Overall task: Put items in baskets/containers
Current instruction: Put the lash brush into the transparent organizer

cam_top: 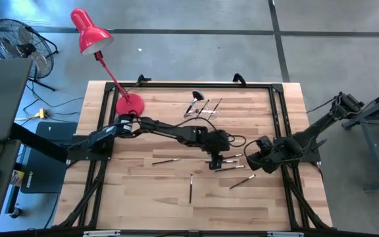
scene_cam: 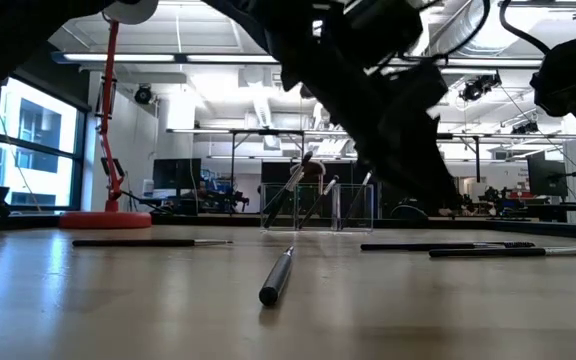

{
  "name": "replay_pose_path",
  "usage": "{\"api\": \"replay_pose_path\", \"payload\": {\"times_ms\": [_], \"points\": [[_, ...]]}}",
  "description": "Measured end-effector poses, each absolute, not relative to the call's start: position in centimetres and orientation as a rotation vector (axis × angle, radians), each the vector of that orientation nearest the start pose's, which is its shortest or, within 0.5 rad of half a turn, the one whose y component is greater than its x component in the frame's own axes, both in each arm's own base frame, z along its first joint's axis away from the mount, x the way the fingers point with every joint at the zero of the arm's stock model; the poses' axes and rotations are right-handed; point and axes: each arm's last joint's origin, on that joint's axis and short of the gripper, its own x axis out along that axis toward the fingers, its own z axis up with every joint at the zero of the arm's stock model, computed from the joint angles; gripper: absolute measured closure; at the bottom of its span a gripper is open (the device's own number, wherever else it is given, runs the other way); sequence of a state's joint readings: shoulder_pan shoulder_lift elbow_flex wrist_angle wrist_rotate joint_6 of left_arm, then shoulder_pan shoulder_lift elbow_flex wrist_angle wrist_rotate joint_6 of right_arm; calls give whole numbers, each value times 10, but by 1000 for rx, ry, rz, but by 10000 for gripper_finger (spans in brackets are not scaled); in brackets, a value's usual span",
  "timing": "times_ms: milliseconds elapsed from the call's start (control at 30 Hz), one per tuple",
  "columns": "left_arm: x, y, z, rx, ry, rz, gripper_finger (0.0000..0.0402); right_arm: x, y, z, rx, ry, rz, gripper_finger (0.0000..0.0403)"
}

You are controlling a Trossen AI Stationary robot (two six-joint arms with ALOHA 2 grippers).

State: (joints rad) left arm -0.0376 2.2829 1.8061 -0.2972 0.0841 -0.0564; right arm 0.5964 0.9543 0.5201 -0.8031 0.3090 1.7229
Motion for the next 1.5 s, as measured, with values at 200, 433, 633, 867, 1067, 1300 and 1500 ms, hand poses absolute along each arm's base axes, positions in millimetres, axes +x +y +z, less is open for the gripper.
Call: {"api": "replay_pose_path", "payload": {"times_ms": [200, 433, 633, 867, 1067, 1300, 1500], "points": [[508, -23, 149, -71, 849, -92, 204, 126, 75, 180, 982, 939, -708, 403], [509, -23, 141, -79, 869, -88, 204, 127, 75, 181, 984, 927, -705, 403], [509, -22, 140, -53, 870, -74, 205, 127, 75, 181, 983, 923, -707, 402], [505, -22, 139, -33, 920, -81, 232, 127, 74, 181, 979, 913, -710, 402], [499, -21, 136, -29, 991, -75, 345, 128, 75, 181, 981, 894, -708, 402], [490, -23, 132, -70, 1098, -134, 391, 131, 76, 183, 999, 859, -691, 402], [475, -23, 128, -72, 1266, -129, 399, 133, 76, 184, 988, 809, -682, 402]]}}
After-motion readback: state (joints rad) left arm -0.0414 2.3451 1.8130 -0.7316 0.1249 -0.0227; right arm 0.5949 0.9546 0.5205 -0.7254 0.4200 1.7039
